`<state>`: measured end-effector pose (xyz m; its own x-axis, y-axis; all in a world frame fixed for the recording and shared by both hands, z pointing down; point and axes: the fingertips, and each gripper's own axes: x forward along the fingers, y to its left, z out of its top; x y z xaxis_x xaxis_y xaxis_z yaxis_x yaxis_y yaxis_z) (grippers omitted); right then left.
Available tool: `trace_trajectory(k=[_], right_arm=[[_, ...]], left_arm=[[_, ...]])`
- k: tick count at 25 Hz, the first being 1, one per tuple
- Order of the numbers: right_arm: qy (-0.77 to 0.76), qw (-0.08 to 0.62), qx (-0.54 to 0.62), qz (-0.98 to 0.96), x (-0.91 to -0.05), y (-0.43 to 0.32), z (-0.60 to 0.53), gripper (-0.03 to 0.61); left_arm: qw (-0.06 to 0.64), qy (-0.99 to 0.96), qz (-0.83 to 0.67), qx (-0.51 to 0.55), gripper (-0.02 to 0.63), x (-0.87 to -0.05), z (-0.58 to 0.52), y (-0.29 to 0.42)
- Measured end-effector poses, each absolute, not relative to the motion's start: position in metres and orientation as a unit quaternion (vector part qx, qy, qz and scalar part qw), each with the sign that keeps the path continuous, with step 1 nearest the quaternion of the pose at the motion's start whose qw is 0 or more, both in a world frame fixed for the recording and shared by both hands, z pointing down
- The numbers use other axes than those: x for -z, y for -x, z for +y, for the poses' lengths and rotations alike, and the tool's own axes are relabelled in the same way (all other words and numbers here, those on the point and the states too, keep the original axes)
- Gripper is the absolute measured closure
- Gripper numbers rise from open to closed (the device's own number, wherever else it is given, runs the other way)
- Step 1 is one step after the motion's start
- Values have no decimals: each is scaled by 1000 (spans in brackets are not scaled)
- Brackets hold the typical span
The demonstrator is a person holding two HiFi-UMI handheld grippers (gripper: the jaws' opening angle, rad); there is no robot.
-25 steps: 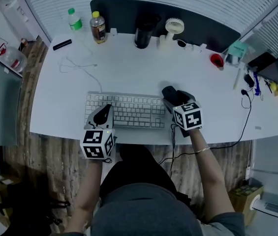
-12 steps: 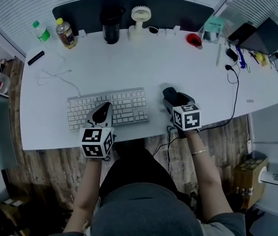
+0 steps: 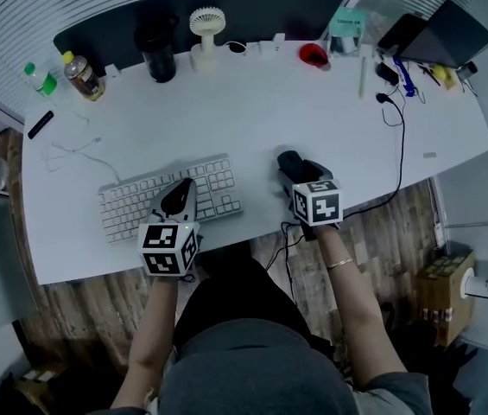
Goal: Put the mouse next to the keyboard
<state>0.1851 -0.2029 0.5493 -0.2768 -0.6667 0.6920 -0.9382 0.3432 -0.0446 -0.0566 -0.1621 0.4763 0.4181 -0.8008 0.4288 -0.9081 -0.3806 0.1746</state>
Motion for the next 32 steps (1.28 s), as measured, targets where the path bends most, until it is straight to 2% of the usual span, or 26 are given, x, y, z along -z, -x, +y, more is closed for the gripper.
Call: trace_trajectory(k=[32], right_arm=[[-529, 318, -233, -751, -580, -190, -224, 282]], left_arm=[[213, -809, -526, -153, 584, -493, -185, 44]])
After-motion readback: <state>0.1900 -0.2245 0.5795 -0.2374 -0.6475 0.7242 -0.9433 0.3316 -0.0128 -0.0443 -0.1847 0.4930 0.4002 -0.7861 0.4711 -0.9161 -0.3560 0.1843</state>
